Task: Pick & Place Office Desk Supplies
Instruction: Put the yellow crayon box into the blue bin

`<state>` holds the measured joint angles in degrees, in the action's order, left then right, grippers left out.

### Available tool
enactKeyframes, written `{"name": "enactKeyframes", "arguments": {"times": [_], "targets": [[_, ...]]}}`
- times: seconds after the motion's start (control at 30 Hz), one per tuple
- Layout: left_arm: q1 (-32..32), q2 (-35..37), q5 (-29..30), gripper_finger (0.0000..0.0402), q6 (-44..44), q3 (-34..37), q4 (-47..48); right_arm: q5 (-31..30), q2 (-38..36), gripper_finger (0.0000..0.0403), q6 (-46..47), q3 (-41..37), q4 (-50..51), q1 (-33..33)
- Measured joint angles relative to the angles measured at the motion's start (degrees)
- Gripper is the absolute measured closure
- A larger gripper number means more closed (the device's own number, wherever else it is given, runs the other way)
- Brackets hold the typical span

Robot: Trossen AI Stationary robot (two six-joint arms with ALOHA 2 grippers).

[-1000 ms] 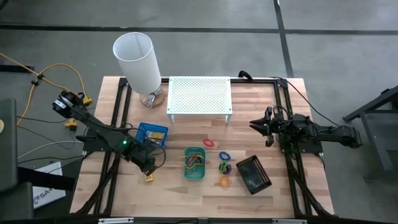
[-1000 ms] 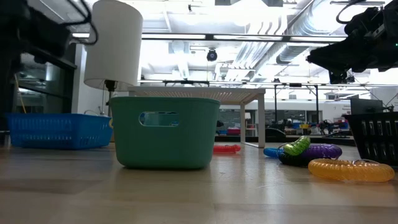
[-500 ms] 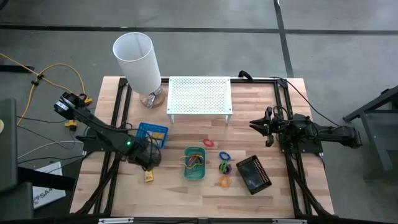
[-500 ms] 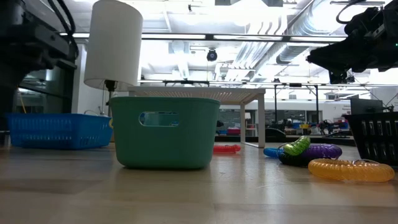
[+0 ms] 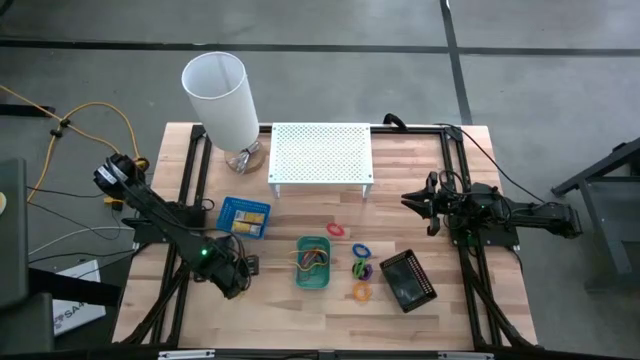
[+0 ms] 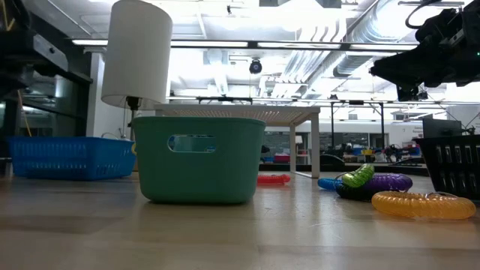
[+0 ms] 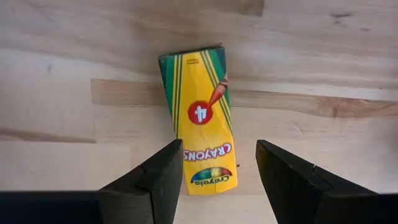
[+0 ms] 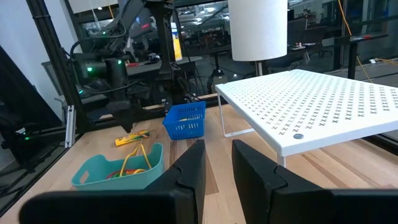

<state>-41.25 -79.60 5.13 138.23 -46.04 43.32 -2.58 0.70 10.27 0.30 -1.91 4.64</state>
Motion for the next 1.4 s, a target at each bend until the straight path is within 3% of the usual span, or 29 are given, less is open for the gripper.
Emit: {"name": "enactKeyframes", "arguments": {"times": [0.57, 1.4], "targets": [[0.96, -1.59, -2.58, 0.0206, 4.08, 0.00, 0.89, 0.00, -0.01, 0.0337, 0.01, 0.00, 0.00, -0.02], [1.11, -6.06, -1.98, 0.0206, 2.56, 0.00, -1.86, -0.01, 0.01, 0.0337, -0.01, 0.01, 0.00, 0.00]]}}
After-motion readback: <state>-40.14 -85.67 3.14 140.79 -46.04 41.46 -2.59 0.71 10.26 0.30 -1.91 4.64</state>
